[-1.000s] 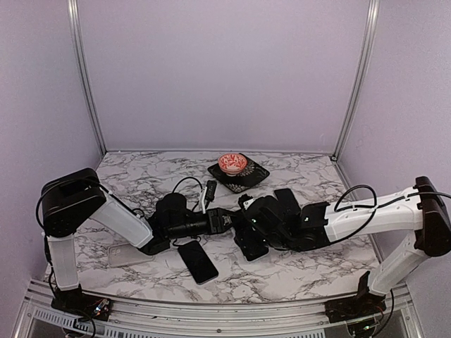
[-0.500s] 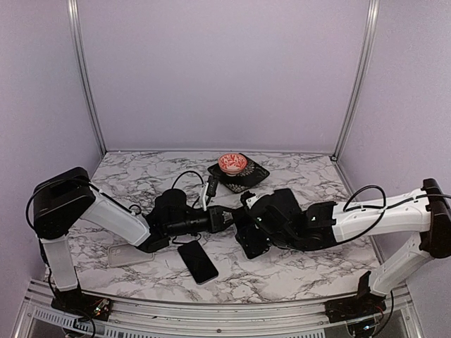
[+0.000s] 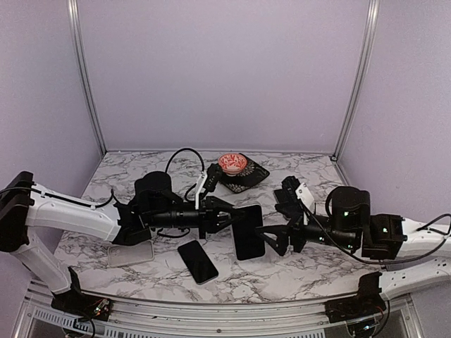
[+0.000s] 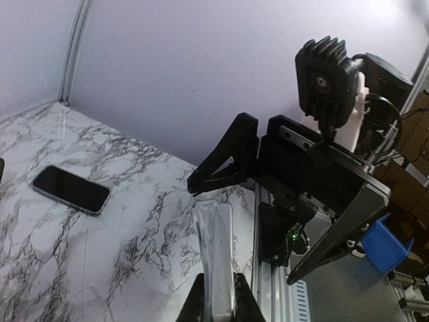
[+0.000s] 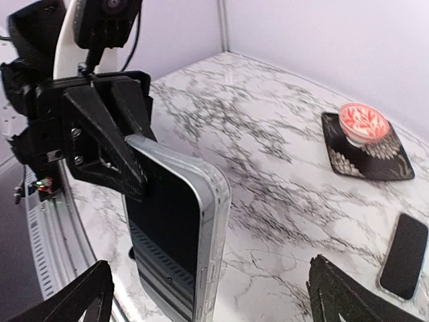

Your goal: Put the phone into the phone case

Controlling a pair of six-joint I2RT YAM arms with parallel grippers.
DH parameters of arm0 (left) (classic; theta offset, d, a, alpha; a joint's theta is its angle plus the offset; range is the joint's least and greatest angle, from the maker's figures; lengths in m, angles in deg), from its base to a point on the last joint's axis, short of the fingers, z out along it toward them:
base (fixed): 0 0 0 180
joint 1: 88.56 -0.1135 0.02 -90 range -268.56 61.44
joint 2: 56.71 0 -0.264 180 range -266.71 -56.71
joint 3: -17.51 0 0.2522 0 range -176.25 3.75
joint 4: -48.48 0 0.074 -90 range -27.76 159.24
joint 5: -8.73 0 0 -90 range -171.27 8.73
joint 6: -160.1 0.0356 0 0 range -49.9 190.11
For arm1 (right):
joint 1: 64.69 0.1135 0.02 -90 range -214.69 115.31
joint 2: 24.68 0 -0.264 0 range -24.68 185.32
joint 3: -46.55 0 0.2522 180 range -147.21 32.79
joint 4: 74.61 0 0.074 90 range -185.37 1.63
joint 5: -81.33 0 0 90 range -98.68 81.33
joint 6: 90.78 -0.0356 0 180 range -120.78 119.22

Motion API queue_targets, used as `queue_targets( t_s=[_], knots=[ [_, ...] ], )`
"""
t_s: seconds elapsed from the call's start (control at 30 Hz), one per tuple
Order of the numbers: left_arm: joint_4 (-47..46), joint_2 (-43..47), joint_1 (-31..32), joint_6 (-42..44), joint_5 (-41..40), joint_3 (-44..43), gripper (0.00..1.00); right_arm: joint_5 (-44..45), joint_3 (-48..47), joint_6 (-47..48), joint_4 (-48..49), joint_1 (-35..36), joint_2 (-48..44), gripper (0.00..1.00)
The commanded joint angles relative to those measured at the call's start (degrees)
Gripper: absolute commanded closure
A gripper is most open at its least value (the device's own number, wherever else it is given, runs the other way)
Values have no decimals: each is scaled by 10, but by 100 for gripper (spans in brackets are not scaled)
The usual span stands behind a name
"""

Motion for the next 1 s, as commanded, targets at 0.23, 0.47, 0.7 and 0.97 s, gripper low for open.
queue_targets(
  t_s=[0.23,0.47,0.7,0.97],
  knots=[
    [10,125,42,120,88,-16,100,-223,17,154,115,-7,-68,9],
    [35,137,61,148,68,-28,100,-270,-36,171,74,-8,4,56],
    [54,142,67,163,52,-31,100,-258,-39,161,91,-9,-2,100],
    [63,161,71,193,18,-6,21,-277,-85,163,115,-15,-11,100]
  ],
)
